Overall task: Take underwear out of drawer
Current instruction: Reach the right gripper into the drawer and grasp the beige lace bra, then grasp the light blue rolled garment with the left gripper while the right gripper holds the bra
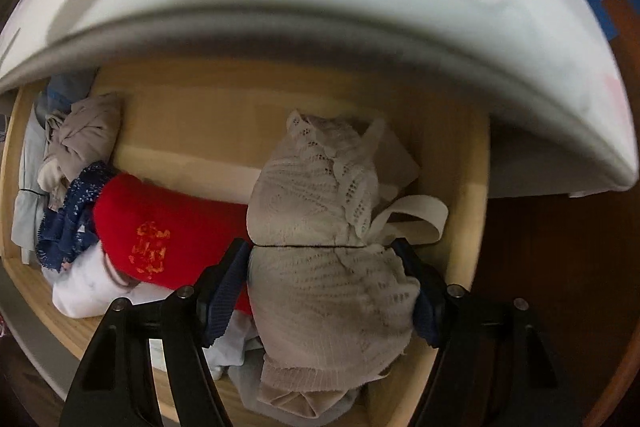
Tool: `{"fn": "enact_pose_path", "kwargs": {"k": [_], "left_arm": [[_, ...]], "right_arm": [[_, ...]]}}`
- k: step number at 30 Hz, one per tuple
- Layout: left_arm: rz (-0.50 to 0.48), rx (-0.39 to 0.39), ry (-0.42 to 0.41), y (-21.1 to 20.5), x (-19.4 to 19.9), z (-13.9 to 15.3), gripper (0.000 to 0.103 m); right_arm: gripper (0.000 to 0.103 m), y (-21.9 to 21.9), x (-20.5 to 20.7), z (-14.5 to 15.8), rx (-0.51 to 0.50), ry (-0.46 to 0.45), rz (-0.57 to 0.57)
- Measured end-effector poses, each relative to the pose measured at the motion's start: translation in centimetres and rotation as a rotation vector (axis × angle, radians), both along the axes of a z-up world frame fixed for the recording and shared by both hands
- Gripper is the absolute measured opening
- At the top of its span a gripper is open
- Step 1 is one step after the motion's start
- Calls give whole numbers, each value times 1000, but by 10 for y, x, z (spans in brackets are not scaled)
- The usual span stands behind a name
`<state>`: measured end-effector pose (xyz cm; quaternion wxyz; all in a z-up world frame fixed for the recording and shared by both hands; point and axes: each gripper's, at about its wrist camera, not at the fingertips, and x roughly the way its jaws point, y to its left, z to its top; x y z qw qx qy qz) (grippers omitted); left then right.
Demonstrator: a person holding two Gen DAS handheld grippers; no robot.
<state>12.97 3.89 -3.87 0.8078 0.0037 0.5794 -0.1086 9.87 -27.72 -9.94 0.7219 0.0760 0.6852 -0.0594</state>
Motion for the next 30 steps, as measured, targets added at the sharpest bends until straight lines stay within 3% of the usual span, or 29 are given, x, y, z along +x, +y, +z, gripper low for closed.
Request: {"fn": "enact_pose_path", "kwargs": {"k": [7, 9, 11, 18, 26, 28, 30], "left_arm": [[-32, -16, 45, -14, 10, -12, 94], [-39, -23, 61, -17, 12, -16, 94], [-42, -21, 75, -20, 15, -20, 94], [-43, -33, 118, -26, 22, -30, 94], [-50, -49, 169, -32, 30, -42, 93], [-45, -39, 192, -32, 34, -49, 86], [-48, -30, 187, -35, 36, -50, 86]], "right_arm": [[69, 8, 8, -11, -16, 0, 17], [65, 8, 7, -14, -19, -8, 8], [59, 2, 4, -11, -18, -16, -9], [55, -6, -17, 8, -29, -75, -69], [55, -21, -46, 55, 97, -196, -154], [55, -23, -53, 60, 119, -221, -161], [55, -25, -62, 54, 141, -231, -163]]}}
